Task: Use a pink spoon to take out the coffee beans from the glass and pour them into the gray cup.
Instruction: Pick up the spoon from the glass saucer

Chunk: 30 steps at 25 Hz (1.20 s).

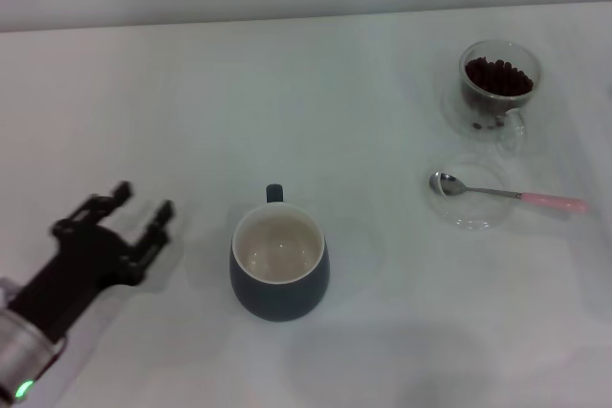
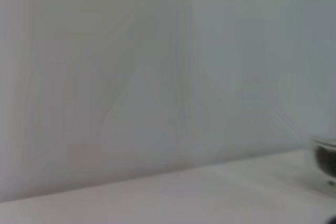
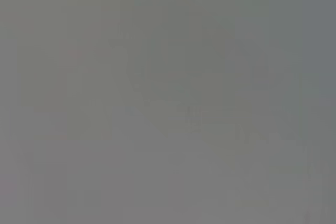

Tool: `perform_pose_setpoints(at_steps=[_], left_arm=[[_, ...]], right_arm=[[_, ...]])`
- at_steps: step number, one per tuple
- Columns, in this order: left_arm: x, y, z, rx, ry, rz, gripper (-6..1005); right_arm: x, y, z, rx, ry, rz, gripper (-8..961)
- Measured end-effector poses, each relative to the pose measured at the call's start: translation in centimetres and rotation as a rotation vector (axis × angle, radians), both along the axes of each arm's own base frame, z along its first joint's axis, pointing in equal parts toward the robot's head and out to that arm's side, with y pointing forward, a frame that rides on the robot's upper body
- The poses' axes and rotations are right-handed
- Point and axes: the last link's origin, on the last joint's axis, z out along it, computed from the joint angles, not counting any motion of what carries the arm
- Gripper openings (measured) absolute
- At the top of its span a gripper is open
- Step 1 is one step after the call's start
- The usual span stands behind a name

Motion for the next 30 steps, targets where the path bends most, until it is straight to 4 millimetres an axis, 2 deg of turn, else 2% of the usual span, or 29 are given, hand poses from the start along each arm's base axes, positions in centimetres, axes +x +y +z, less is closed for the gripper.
perform_pose_setpoints(at_steps=[5, 15, 20, 26, 30], left_arm=[[-1.5, -0.6, 1.8, 0.114, -0.059, 0.092, 583], [-2.9, -0.6, 4.1, 0.266, -0.126, 0.193, 592], [-3.7, 0.2, 5.4, 0.37, -0.175, 0.284, 817], [-3.9, 0.8, 5.9, 0.402, -0.192, 0.306, 901], [-3.7, 1.5, 6.1, 0.412, -0.195, 0.305, 899]], right_arm=[[0.3, -1.1, 0.0, 0.024, 0.059, 0.016, 820], [2.1, -5.3, 0.0, -0.037, 0.396, 0.079, 819], [2.5, -7.8, -0.2, -0.116, 0.529, 0.124, 818], [2.7, -10.3, -0.9, -0.216, 0.644, 0.132, 818], [2.4, -11.1, -2.3, -0.328, 0.687, 0.126, 817]])
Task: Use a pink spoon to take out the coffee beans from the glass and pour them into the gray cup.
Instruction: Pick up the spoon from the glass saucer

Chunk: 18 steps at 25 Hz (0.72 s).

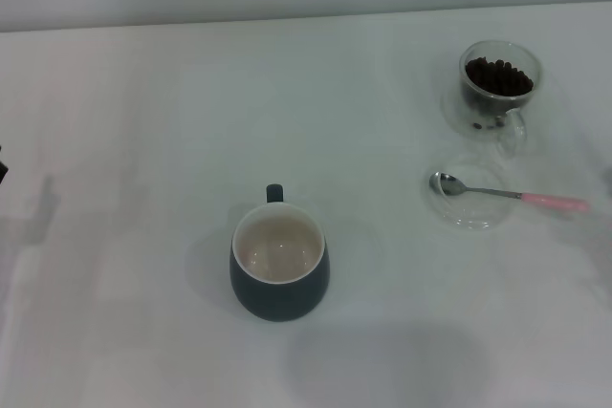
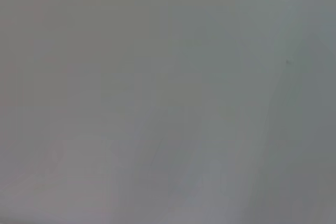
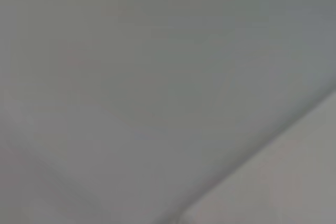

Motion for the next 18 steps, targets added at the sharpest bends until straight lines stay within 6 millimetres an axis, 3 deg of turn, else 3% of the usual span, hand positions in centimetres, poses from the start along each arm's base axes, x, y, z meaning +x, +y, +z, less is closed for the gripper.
perform_pose_setpoints(at_steps=[9, 18], left_arm=[[0.5, 1.3, -0.2, -0.015, 0.006, -0.008, 899], [0.6, 1.7, -0.3, -0.025, 0.011, -0.004, 899]], right_arm=[[-1.3, -0.1, -3.3, -0.216, 0.032, 0.067, 817], [-1.4, -0.3, -4.3, -0.249, 0.058, 0.053, 816]])
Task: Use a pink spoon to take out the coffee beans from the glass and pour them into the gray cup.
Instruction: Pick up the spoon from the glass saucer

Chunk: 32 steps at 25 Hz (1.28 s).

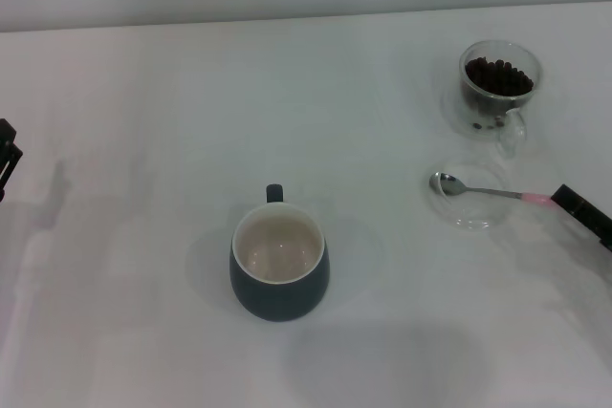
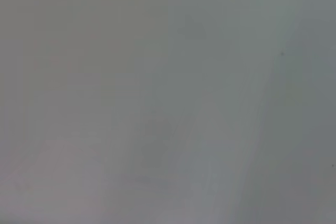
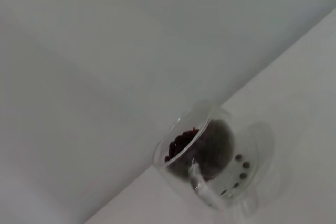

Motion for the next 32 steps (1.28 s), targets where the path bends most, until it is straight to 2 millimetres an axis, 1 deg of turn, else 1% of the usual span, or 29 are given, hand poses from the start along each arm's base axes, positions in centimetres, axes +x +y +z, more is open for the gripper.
perform_pose_setpoints(at_steps=[10, 21, 32], left_arm=[[-0.3, 0.1, 0.2, 0.012, -0.008, 0.022, 898], [-0.2, 0.3, 0.2, 0.013, -0.008, 0.019, 898], [-0.1, 0.5, 0.3, 0.013, -0.006, 0.013, 898]], right_arm=[[-0.8, 0.7, -0.9, -0.029, 0.03, 0.016, 815], [-1.0, 1.1, -1.0, -0.023, 0.049, 0.012, 610], [-1.0, 1.1, -1.1, -0.028, 0.052, 0.009, 344]])
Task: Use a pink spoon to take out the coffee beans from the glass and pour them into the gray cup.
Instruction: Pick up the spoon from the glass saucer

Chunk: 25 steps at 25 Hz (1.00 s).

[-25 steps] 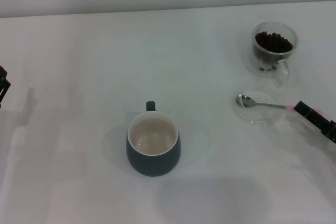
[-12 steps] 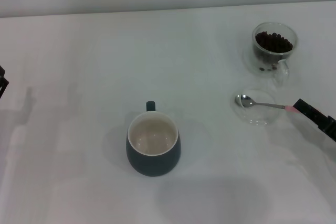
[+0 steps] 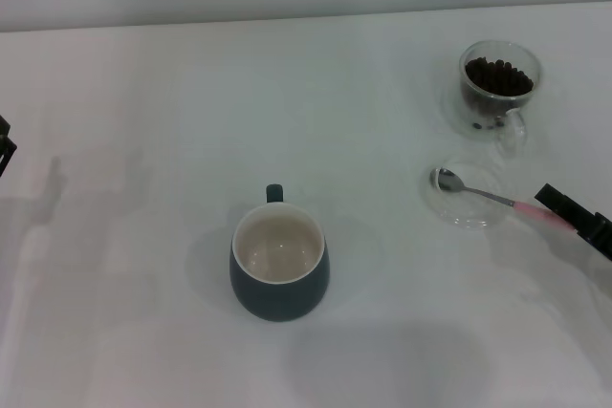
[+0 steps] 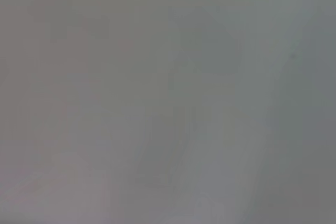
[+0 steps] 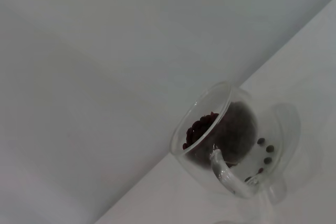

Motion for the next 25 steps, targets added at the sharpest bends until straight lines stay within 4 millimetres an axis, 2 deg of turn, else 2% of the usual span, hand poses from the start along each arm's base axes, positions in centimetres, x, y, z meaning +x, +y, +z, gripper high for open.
perform_pose_setpoints(at_steps=[7, 18, 24, 25], left_arm=[[-0.1, 0.0, 0.1, 0.006, 0.001, 0.005, 899], [-0.3, -0.1, 0.2, 0.01, 0.005, 0.012, 899], [-0.3, -0.1, 0.3, 0.01, 0.005, 0.012, 899], [-0.3, -0.1, 0.3, 0.01, 0.004, 0.012, 899]], right_arm=[[0.0, -0.1, -0.2, 0.002, 0.023, -0.015, 175], [-0.4, 0.1, 0.4, 0.006, 0.002, 0.04, 152], [-0.4, -0.7, 0.8, 0.011, 0.009, 0.06, 277], [-0.3, -1.0, 0.9, 0.012, 0.004, 0.058, 321]])
